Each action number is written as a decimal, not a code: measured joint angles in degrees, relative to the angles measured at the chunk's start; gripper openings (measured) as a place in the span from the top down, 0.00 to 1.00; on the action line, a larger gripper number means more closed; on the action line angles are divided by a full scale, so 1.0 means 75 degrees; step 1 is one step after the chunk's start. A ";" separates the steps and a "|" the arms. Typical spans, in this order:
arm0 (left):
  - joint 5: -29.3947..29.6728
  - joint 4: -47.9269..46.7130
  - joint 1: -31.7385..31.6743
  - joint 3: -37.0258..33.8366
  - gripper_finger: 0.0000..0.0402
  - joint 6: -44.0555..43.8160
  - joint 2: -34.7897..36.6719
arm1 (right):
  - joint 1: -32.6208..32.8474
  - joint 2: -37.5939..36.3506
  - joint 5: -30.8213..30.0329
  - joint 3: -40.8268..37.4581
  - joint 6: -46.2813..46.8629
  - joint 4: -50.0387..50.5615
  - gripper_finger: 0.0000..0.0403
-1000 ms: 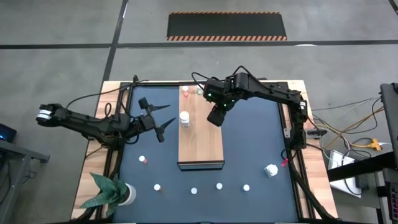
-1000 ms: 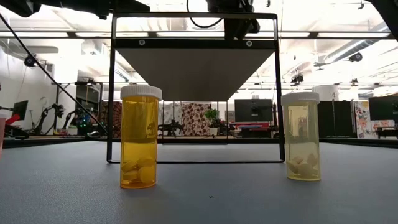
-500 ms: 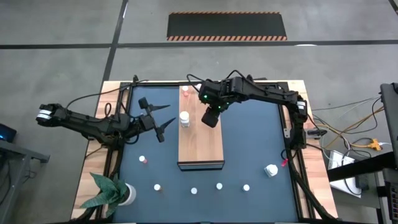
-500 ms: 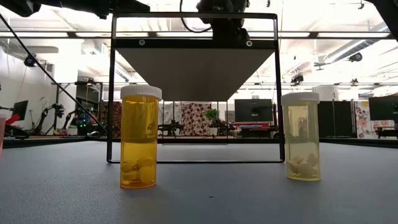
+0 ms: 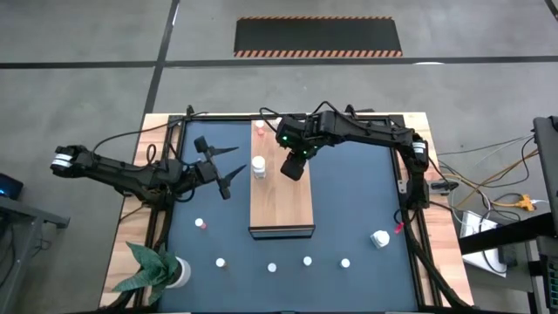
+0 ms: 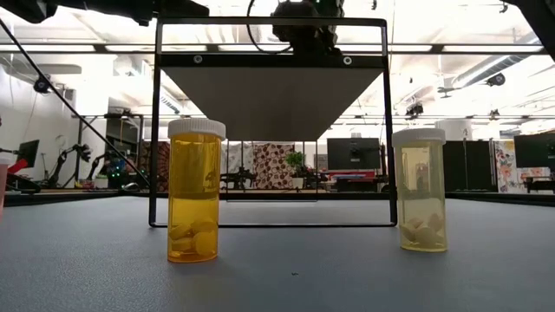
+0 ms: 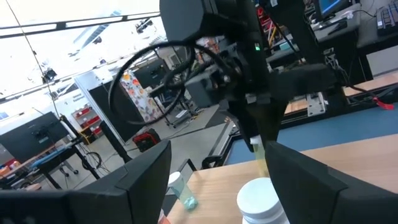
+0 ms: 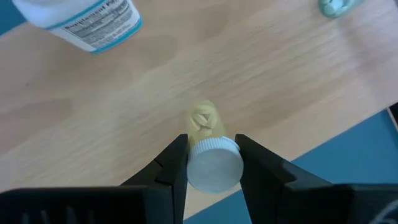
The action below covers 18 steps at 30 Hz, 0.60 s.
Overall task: Pick and place medicine bottles onto shelf by color
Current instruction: Put the yellow pill bottle on the shelf
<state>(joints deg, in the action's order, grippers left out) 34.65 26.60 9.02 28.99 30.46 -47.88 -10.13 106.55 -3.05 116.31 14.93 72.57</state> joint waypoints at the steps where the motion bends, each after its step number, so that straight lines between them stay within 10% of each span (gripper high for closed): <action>1: 0.0000 -0.0006 0.0000 0.0000 0.39 0.0000 0.0001 | 0.0000 0.0024 0.0003 0.0000 -0.0003 -0.0004 0.73; 18: 0.0000 -0.0004 0.0000 0.0000 0.39 0.0000 0.0003 | 0.0000 0.0016 -0.0201 -0.0012 -0.0084 -0.0148 0.55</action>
<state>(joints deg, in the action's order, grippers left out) 34.65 26.57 9.02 28.99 30.46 -47.85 -10.13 106.67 -4.56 116.22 14.31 71.46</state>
